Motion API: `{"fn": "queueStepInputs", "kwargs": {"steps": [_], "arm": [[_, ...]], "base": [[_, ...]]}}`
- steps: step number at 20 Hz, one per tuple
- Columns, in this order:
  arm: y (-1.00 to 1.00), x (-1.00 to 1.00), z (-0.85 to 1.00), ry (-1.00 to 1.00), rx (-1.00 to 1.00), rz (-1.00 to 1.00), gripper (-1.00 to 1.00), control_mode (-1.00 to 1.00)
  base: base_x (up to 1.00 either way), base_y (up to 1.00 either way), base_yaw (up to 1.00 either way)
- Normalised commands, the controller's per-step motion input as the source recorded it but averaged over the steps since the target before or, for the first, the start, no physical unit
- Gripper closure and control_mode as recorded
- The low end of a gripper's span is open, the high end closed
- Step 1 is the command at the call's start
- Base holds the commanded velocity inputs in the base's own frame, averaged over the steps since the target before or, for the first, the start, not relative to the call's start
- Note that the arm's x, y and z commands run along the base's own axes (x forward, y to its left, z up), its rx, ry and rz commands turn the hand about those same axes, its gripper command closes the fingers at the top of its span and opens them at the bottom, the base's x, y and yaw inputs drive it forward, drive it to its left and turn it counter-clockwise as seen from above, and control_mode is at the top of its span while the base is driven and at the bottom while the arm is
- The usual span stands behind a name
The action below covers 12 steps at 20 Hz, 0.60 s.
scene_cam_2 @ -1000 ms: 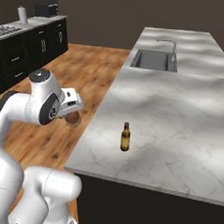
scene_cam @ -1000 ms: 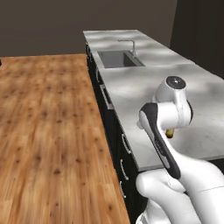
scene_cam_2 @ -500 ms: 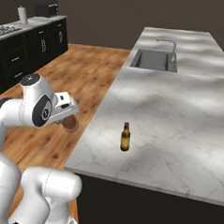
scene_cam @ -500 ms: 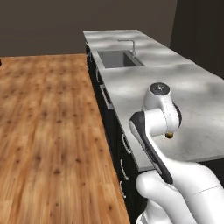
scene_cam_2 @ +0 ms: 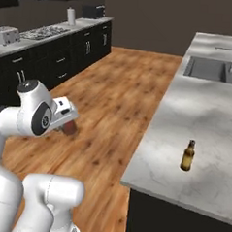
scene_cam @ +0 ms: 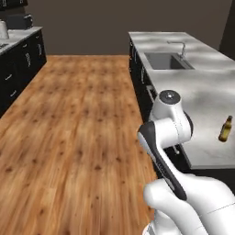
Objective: Place the microwavable item in the microwave. Then, close the microwave door and press the start button.
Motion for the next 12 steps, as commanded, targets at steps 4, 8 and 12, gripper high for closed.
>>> {"fn": "queueStepInputs", "kwargs": {"steps": [4,8,12], "arm": [[0.00,0.00,0.00,0.00,0.00,0.00,1.00,1.00],[0.00,0.00,0.00,0.00,0.00,0.00,1.00,1.00],[0.00,0.00,0.00,0.00,0.00,0.00,1.00,1.00]], "base": [[-0.01,1.00,0.50],[0.00,1.00,0.48],[0.24,0.90,0.44]]}}
